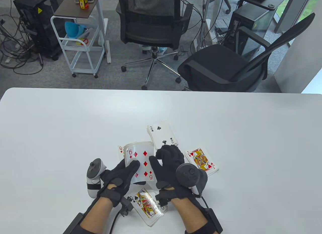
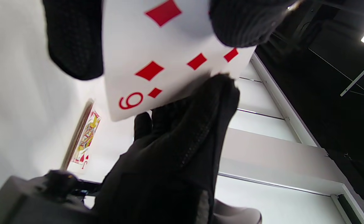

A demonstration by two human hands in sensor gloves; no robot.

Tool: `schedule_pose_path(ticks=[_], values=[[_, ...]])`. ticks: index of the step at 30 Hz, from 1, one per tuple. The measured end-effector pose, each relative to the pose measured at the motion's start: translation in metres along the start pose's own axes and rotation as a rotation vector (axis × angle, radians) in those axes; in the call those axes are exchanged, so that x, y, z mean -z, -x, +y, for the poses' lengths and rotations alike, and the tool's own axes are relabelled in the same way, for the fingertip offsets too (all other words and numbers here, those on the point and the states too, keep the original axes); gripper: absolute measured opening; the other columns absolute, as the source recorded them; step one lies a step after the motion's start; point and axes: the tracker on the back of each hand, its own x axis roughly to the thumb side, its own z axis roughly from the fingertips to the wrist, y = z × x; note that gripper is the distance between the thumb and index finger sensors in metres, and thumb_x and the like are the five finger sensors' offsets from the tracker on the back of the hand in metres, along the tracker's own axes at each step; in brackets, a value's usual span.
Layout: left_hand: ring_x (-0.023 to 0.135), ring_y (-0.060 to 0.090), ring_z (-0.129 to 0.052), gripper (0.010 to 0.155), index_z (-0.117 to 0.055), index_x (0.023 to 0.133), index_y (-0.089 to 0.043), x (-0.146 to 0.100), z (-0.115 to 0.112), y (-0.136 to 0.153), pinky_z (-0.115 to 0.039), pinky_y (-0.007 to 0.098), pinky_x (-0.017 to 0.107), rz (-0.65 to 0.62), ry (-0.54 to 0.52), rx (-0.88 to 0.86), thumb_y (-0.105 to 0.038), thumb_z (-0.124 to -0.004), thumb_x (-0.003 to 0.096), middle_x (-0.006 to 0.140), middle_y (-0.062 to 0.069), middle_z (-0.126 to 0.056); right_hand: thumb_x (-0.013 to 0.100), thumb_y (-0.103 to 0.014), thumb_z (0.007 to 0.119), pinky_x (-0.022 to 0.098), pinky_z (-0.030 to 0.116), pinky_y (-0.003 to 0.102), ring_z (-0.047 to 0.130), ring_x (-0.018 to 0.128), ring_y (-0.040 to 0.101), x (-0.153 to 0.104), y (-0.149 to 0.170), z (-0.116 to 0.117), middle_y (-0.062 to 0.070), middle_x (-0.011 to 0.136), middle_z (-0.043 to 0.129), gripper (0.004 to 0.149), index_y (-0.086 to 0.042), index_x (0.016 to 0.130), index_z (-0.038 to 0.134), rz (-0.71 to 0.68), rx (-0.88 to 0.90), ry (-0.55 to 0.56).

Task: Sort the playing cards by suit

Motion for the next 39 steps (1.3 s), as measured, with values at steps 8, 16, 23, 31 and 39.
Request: schedule_pose_path(ticks=[8,16,23,31,39], values=[[0.083,0.029,-0.096,0.056,-0.063,0.106,-0.03,-0.003,0.004,-0.003,-0.094,0.041,0.048,-0.033,-0.079,-0.015,-0.051,-0.082,0.0573,0.1,-0.002,-0.084,0.053,-0.058,0.082,0.066,0.034,0.074,0.041,0.101,0.054,-0.004,-0.009,0.013,0.022,0.108,0.052,0.066,-0.009,0.094,0.063,-0.051,-0.07,-0.039],[0.083,0.028,-0.097,0.056,-0.065,0.105,-0.03,-0.003,0.004,-0.003,-0.094,0.04,0.049,-0.042,-0.086,-0.028,-0.051,-0.084,0.0567,0.099,-0.002,-0.085,0.051,-0.058,0.085,0.067,0.037,0.074,0.045,0.1,0.054,-0.005,-0.01,0.013,0.022,0.106,0.054,0.065,-0.01,0.088,0.065,-0.072,-0.076,0.007],[0.083,0.029,-0.096,0.056,-0.065,0.105,-0.03,-0.005,0.009,-0.003,-0.094,0.04,0.048,-0.056,-0.108,-0.07,-0.054,-0.082,0.0571,0.099,-0.002,-0.084,0.05,-0.052,0.087,0.067,0.041,0.073,0.055,0.098,0.053,-0.005,-0.011,0.016,0.02,0.102,0.064,0.055,-0.009,0.081,0.071,-0.099,-0.042,-0.012],[0.084,0.03,-0.095,0.059,-0.062,0.106,-0.029,-0.003,0.011,-0.002,-0.093,0.041,0.05,-0.045,-0.083,-0.1,-0.054,-0.082,0.0572,0.101,0.0,-0.081,0.055,-0.038,0.08,0.067,0.047,0.072,0.07,0.094,0.047,-0.004,-0.009,0.008,0.017,0.095,0.079,0.039,-0.006,0.077,0.084,-0.114,-0.001,0.061],[0.086,0.029,-0.093,0.057,-0.062,0.106,-0.03,-0.009,0.031,-0.015,-0.093,0.041,0.051,-0.118,-0.2,-0.12,-0.052,-0.083,0.057,0.102,-0.001,-0.081,0.055,-0.037,0.084,0.067,0.043,0.073,0.061,0.097,0.05,0.001,0.0,0.008,0.018,0.1,0.073,0.04,-0.008,0.083,0.084,-0.026,-0.023,-0.008]])
